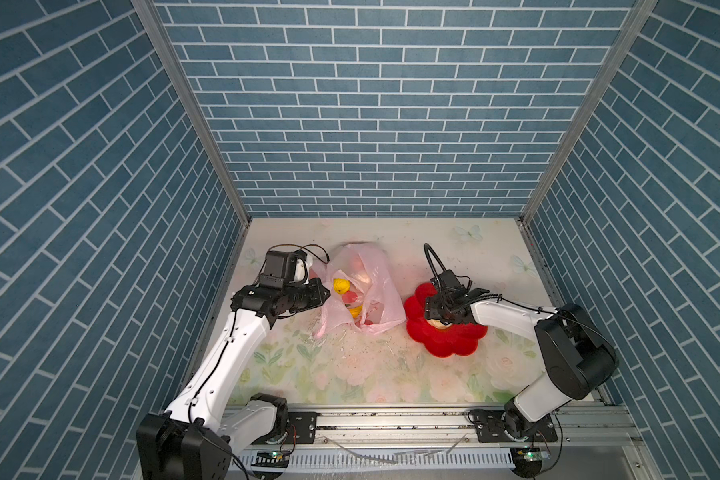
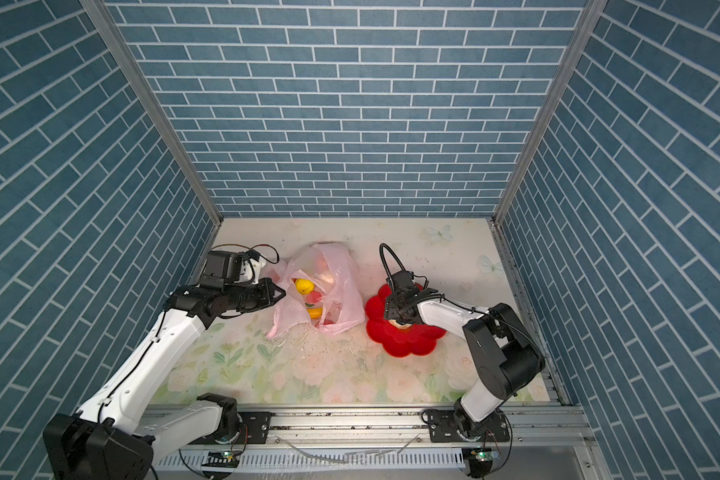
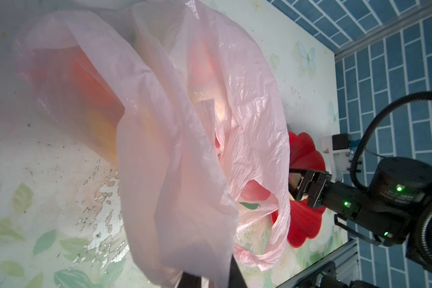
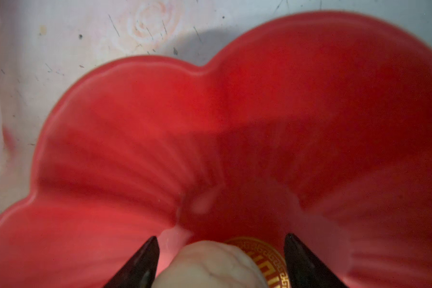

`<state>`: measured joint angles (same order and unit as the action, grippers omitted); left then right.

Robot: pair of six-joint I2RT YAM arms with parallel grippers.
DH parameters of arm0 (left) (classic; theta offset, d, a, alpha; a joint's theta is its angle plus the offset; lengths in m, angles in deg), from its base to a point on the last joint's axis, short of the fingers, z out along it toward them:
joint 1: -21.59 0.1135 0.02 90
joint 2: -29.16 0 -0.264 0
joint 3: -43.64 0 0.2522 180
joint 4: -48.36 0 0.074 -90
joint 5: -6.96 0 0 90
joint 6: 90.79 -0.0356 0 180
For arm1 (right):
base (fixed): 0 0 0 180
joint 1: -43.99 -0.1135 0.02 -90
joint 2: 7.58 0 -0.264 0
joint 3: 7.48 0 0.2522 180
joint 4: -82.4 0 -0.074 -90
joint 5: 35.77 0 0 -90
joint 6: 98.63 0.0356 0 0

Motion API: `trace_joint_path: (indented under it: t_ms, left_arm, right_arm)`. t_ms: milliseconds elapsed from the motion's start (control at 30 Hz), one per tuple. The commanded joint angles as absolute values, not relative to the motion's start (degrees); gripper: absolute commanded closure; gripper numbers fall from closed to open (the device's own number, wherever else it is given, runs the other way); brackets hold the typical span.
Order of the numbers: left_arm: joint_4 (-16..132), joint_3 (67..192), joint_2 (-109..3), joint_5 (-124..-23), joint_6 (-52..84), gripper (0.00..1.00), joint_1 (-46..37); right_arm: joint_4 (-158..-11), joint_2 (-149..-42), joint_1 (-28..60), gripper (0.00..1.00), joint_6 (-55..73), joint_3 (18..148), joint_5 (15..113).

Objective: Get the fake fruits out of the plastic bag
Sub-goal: 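Lower the cream fruit onto the red plate and open the right gripper, then move the empty right gripper back into the pink bag held by the left gripper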

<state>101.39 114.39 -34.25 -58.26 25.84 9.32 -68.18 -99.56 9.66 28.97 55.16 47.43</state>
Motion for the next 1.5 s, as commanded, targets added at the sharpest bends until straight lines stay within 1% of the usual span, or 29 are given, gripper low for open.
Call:
trace_joint_path:
  t_ms: [0,133,233,333,467,567,600,700,767,900,1000,1033,1133,1167,1300,1467]
  left_arm:
    - [102.48,115.86,-33.28,-57.93,25.31,0.74,9.73]
    - [102.64,115.28,-32.74,-58.20,25.23,0.62,9.72]
    - [102.67,114.73,-32.87,-58.19,24.99,0.55,9.72]
    - [102.65,114.44,-32.81,-57.79,24.79,0.52,9.83]
    - [102.97,114.18,-32.81,-57.64,24.30,0.52,9.81]
    - [102.58,113.59,-32.96,-57.25,24.36,0.57,9.92]
    - [102.26,113.40,-32.95,-56.91,24.32,0.60,9.90]
    - [101.96,113.05,-33.31,-56.31,24.34,0.77,9.98]
    - [101.89,113.03,-33.46,-56.06,24.33,0.86,9.99]
    - [101.22,112.39,-33.27,-55.50,24.89,0.95,9.99]
    - [100.45,111.42,-32.84,-54.85,25.81,0.99,9.99]
    - [100.44,111.20,-32.67,-54.89,26.01,1.00,10.00]
    - [100.94,110.84,-31.79,-54.91,26.34,1.00,10.00]
    - [101.27,110.81,-31.44,-54.91,26.28,1.00,9.99]
    - [103.20,110.44,-30.19,-55.60,26.14,1.00,10.01]
    - [105.09,108.85,-28.42,-56.67,26.36,1.00,9.99]
  right_arm:
    - [-64.93,-97.39,9.97,0.19,29.82,54.94,46.88]
    - [-61.78,-94.43,9.95,0.17,28.89,56.14,46.52]
    - [-58.52,-91.60,9.94,0.17,27.81,57.41,46.37]
    - [-55.35,-88.05,9.88,0.17,27.20,58.37,46.15]
    - [-51.55,-83.23,9.81,0.16,26.70,59.79,45.41]
    - [-49.38,-80.38,9.56,0.17,26.33,61.54,45.52]
    - [-48.82,-79.74,9.28,0.18,26.18,62.27,45.70]
    - [-48.33,-79.50,7.29,0.24,25.53,65.40,46.06]
    - [-48.63,-80.73,4.49,0.30,24.89,68.49,45.29]
    - [-53.08,-86.83,-3.70,0.39,23.28,75.60,43.40]
    - [-62.18,-93.03,-8.48,0.49,23.36,78.34,44.09]
    - [-65.37,-95.49,-9.73,0.54,23.27,79.22,44.38]
    - [-71.93,-102.26,-12.17,0.67,23.02,82.41,46.03]
    - [-73.68,-104.60,-12.68,0.70,22.94,83.58,46.92]
    - [-77.35,-112.44,-14.23,0.74,22.18,88.03,50.72]
    - [-77.51,-119.16,-15.17,0.75,21.58,92.34,53.20]
